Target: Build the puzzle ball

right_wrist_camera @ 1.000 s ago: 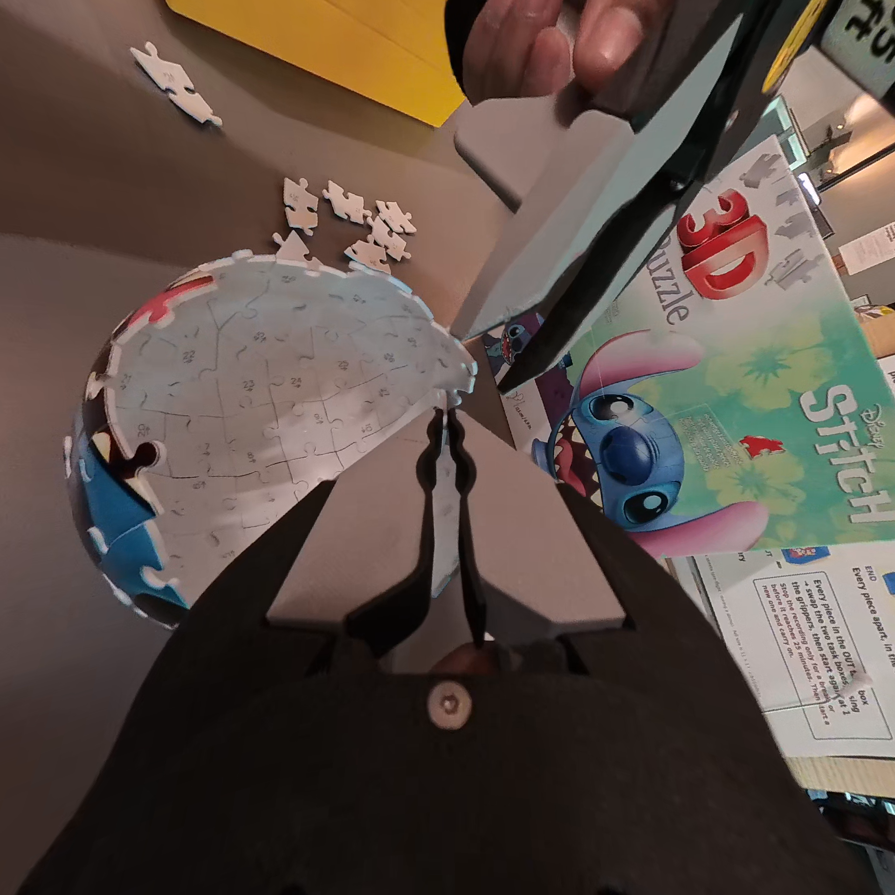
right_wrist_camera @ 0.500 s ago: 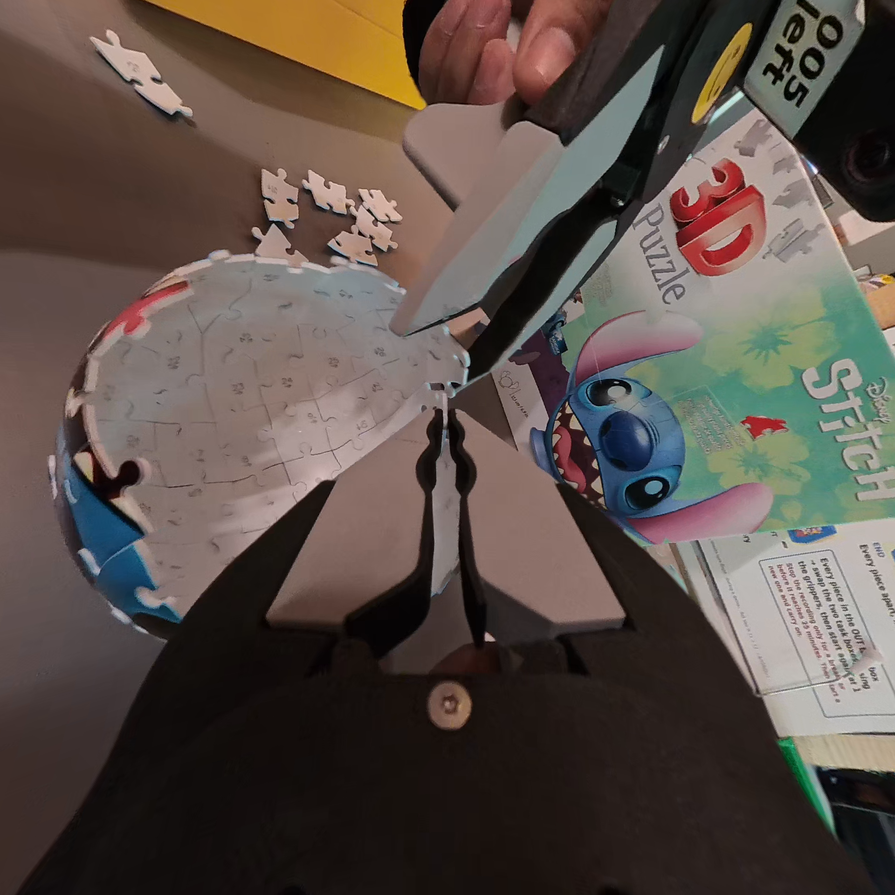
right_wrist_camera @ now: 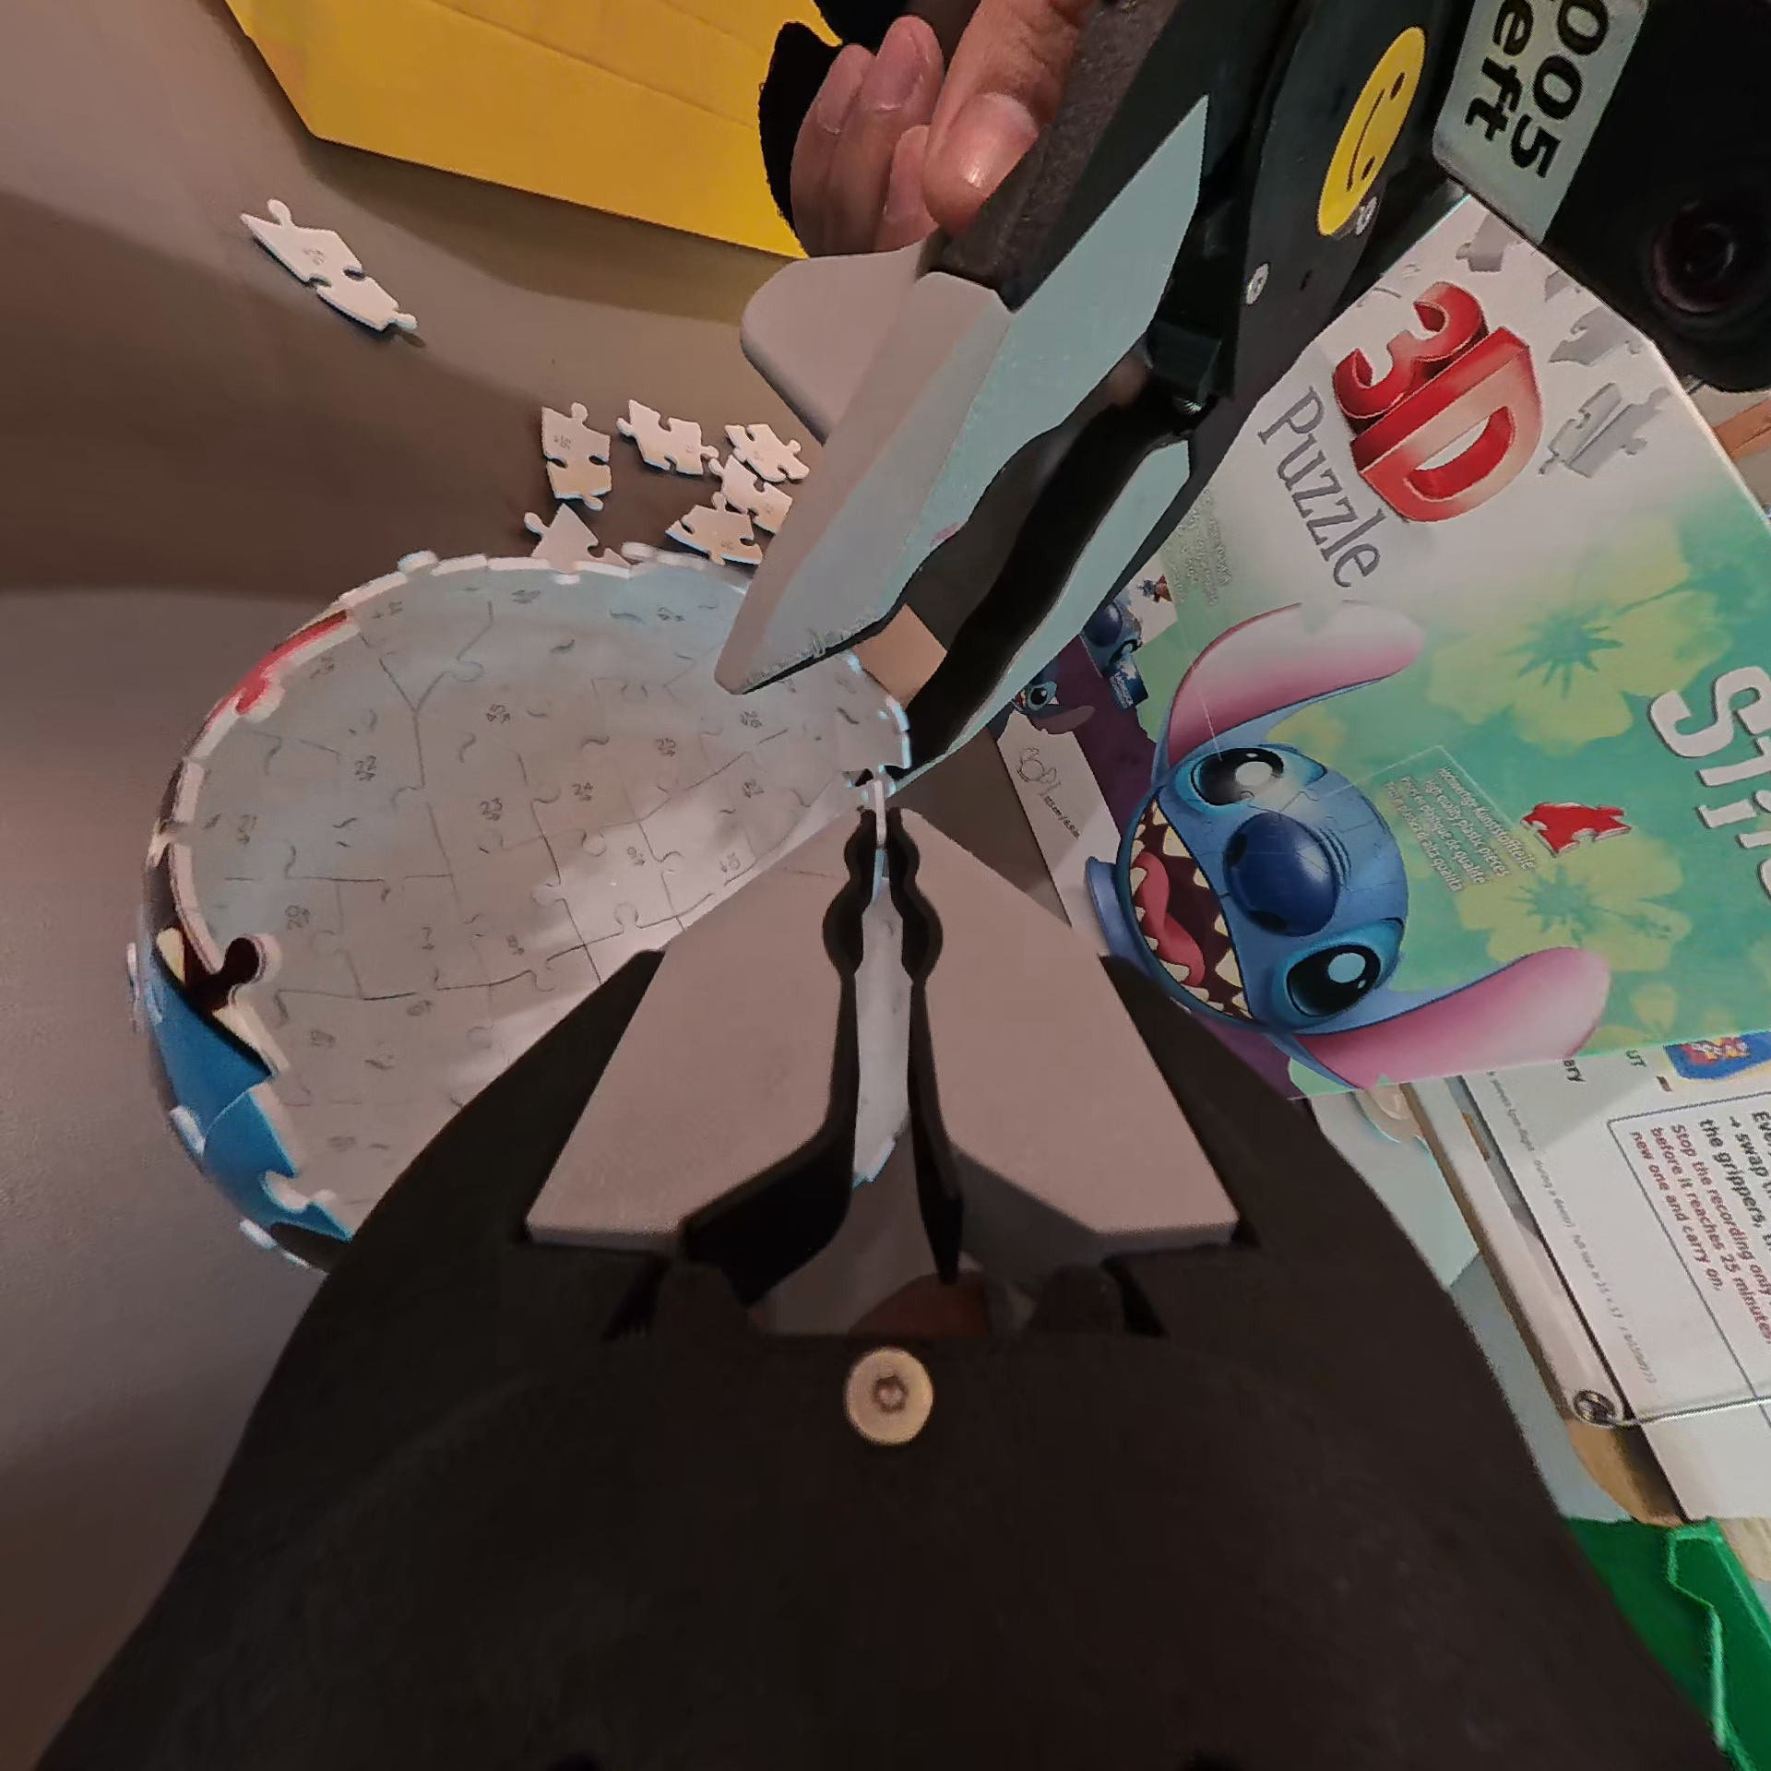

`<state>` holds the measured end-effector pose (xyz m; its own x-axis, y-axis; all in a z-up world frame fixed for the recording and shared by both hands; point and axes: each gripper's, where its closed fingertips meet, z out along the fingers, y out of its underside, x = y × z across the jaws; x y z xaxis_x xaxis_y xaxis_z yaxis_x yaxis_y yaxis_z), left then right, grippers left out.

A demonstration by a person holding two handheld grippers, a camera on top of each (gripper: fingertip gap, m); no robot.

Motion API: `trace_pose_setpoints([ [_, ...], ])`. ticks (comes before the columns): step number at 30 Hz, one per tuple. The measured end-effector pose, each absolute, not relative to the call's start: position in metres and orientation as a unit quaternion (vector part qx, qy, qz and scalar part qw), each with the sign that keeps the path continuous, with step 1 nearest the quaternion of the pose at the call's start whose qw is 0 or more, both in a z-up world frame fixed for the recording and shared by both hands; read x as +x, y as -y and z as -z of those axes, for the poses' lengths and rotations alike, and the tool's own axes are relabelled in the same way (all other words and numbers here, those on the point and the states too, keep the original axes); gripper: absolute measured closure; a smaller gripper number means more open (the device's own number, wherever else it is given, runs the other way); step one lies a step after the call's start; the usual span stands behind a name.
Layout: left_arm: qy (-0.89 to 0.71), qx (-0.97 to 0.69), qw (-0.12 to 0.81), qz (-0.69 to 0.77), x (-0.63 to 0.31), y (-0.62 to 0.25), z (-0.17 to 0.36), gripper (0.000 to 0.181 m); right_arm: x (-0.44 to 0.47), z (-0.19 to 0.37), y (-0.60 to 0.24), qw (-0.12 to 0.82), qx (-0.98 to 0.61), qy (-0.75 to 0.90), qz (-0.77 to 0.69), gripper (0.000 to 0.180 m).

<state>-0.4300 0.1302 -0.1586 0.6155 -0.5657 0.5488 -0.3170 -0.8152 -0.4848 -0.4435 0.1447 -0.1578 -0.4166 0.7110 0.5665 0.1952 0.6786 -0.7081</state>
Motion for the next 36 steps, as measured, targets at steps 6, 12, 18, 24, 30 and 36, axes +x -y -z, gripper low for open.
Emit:
trace_pose_setpoints([
  [6, -0.248, -0.884, 0.174, 0.357, -0.435, -0.128, 0.158, 0.128, -0.444, 0.156, -0.143, 0.442, -0.294, 0.790, -0.308, 0.180],
  [12, -0.236, -0.888, 0.181, 0.351, -0.442, -0.128, 0.159, 0.129, -0.445, 0.156, -0.141, 0.440, -0.289, 0.789, -0.317, 0.180],
  [18, -0.239, -0.888, 0.177, 0.350, -0.442, -0.127, 0.159, 0.129, -0.446, 0.156, -0.140, 0.448, -0.274, 0.787, -0.324, 0.180],
  [24, -0.241, -0.890, 0.169, 0.349, -0.442, -0.125, 0.160, 0.129, -0.446, 0.158, -0.140, 0.448, -0.271, 0.788, -0.325, 0.180],
  [30, -0.234, -0.892, 0.174, 0.346, -0.446, -0.122, 0.157, 0.131, -0.447, 0.157, -0.137, 0.447, -0.263, 0.790, -0.328, 0.180],
  [36, -0.240, -0.891, 0.169, 0.347, -0.443, -0.120, 0.157, 0.133, -0.448, 0.156, -0.136, 0.450, -0.262, 0.789, -0.326, 0.180],
])
